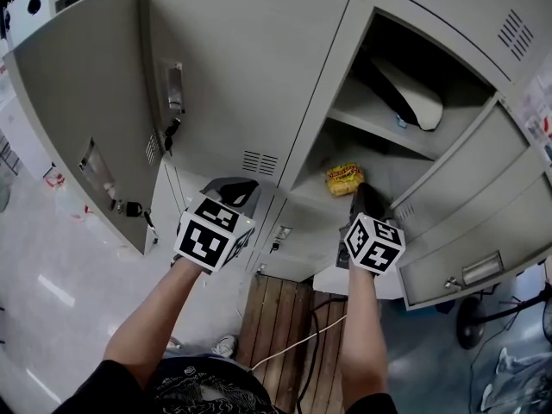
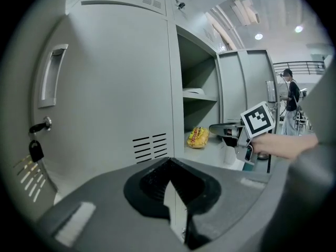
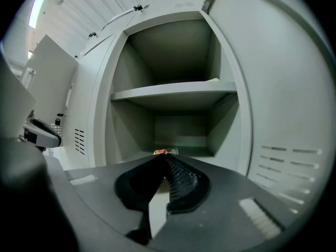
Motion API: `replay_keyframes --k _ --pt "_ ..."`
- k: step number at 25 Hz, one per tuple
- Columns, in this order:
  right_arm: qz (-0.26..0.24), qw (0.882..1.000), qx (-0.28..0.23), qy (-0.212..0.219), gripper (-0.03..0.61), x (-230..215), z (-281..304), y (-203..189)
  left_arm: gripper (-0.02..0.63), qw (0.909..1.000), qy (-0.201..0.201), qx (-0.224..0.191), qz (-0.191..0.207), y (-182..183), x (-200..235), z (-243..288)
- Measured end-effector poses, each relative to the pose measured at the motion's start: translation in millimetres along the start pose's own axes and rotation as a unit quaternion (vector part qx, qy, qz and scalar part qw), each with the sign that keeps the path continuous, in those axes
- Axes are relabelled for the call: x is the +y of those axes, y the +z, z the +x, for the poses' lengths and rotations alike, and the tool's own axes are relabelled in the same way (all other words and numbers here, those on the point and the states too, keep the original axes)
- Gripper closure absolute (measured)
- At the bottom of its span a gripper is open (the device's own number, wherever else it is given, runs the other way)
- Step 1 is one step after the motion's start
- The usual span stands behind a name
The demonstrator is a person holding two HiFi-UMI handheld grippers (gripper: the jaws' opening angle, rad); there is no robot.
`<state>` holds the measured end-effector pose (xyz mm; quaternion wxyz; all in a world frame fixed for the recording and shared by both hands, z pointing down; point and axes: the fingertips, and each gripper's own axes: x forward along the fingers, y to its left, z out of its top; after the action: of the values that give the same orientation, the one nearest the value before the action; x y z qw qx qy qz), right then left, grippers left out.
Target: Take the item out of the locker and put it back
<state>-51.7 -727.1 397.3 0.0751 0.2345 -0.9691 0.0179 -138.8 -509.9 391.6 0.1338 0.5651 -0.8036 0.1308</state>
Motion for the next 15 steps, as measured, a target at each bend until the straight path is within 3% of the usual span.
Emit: replay_keyframes --k 15 --pt "-0.031 0.999 -0.025 -0.021 0.554 6.2 -30.5 39.7 0.614 0.9995 -0.023 -0.017 -0.013 2.1 -8.0 -18.4"
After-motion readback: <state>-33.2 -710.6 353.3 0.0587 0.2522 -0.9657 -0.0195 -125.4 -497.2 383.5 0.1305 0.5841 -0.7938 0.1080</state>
